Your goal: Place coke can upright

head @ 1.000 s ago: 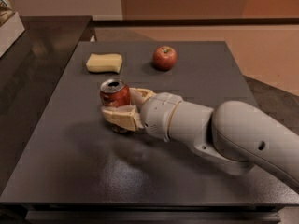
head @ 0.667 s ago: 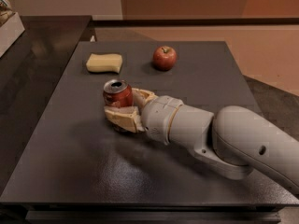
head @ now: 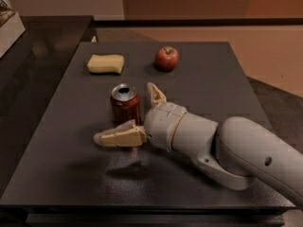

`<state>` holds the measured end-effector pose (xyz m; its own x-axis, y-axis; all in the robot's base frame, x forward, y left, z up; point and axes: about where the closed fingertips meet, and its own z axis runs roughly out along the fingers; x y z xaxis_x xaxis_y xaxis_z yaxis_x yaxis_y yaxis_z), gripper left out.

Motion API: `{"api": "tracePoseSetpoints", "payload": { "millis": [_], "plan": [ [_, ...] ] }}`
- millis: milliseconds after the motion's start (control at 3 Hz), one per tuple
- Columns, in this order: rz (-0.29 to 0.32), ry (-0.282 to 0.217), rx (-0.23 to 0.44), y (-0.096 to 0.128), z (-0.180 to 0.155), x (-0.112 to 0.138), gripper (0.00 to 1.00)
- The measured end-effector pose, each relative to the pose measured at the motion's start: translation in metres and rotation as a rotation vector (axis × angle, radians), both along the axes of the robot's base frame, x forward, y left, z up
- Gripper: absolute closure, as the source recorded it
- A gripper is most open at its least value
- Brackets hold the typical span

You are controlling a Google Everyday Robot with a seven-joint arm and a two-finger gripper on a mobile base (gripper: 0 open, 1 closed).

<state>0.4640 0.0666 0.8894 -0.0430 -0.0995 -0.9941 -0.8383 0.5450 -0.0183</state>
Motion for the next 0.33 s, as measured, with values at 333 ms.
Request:
{"api": "tracePoseSetpoints", "payload": {
  "millis": [333],
  "plan": [
    [0.0, 0.0, 0.0, 0.0001, 0.0, 0.0, 0.0]
  ]
}}
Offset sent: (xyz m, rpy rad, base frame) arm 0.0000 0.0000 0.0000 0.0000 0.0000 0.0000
